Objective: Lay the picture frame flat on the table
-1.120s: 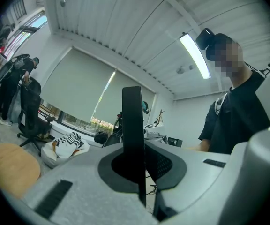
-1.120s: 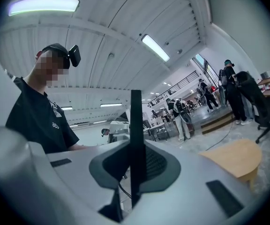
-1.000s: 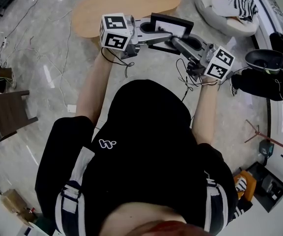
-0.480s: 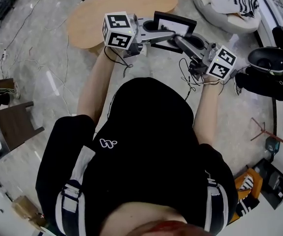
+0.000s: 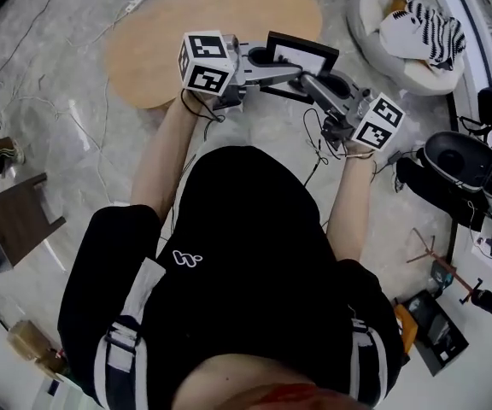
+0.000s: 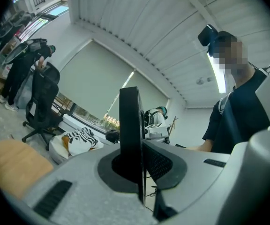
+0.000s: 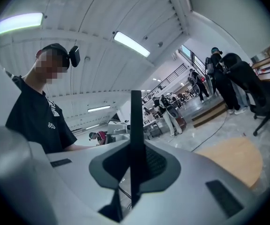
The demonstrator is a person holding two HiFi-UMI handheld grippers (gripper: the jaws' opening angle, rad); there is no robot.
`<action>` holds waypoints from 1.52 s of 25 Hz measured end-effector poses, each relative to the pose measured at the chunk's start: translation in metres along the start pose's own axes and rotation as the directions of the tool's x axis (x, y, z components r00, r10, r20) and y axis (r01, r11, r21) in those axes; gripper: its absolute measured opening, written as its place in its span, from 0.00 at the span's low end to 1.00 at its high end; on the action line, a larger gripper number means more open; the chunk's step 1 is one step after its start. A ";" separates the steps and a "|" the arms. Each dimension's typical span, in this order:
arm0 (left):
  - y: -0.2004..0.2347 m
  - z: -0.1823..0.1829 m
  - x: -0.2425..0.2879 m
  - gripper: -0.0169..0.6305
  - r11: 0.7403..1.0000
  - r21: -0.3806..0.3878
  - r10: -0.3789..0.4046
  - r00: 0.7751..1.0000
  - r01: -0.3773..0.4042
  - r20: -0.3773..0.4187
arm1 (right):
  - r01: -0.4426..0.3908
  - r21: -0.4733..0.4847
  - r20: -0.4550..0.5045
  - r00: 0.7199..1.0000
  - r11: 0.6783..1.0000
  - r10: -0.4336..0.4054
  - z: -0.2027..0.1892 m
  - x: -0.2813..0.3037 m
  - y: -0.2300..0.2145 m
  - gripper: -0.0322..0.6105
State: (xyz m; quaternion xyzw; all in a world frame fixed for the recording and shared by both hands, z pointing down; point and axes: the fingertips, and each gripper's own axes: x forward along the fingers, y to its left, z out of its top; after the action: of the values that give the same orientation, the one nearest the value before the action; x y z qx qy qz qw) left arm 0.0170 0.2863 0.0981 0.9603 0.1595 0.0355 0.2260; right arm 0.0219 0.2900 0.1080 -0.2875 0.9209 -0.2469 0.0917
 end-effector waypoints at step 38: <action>0.509 -0.222 -0.070 0.29 0.631 -0.579 0.566 0.817 -0.517 -0.112 | 0.107 0.654 -0.132 0.991 0.749 -0.026 -0.179 0.130 -0.494 0.11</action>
State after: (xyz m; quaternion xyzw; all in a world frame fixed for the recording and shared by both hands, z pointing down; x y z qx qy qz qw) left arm 0.0670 -0.0737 0.5243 0.8462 -0.1643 0.1101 0.4949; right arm 0.0992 -0.0653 0.5097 -0.2544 0.7677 -0.5747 0.1252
